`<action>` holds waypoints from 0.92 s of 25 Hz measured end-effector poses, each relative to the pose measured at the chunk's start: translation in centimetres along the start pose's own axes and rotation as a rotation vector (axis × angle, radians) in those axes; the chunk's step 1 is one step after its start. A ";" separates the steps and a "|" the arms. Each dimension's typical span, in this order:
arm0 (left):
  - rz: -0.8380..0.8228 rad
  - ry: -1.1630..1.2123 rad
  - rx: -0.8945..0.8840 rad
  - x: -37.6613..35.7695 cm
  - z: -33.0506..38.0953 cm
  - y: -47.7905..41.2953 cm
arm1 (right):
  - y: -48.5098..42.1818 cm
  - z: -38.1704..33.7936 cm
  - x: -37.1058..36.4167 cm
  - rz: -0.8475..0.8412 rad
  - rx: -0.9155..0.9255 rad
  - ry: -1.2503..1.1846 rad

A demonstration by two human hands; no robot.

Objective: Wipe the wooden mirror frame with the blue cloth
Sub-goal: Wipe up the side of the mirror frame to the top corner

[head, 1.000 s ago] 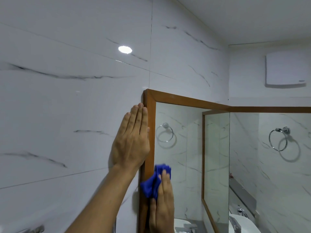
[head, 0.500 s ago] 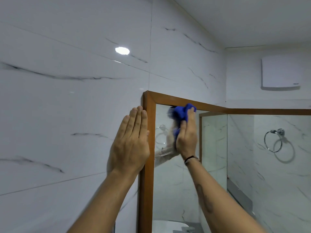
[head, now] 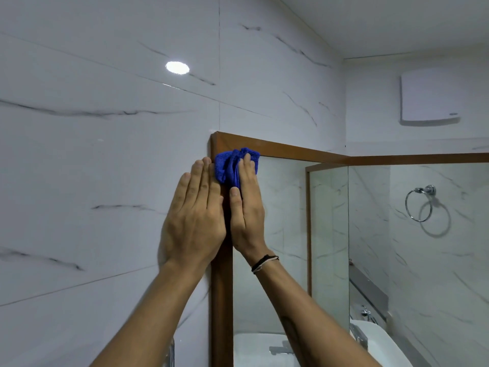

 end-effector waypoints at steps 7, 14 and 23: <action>-0.025 0.000 0.005 0.1 0.0 0.3 | 2.5 1.8 0.3 -0.009 0.060 0.117; -0.063 0.036 0.015 0.7 0.3 1.5 | 11.6 5.4 0.9 -0.038 0.092 0.221; -0.112 0.078 0.129 0.4 3.7 12.2 | 18.6 6.5 0.4 -0.090 0.087 0.231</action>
Point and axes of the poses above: each hand's wrist, its own y-axis away from the middle knuckle, its own x-axis out of the back of the hand, z = x × y, the point moved 7 cm from there along -y, towards the middle knuckle, and after that the axes turned 1 degree about -x, right-handed, at the moved point
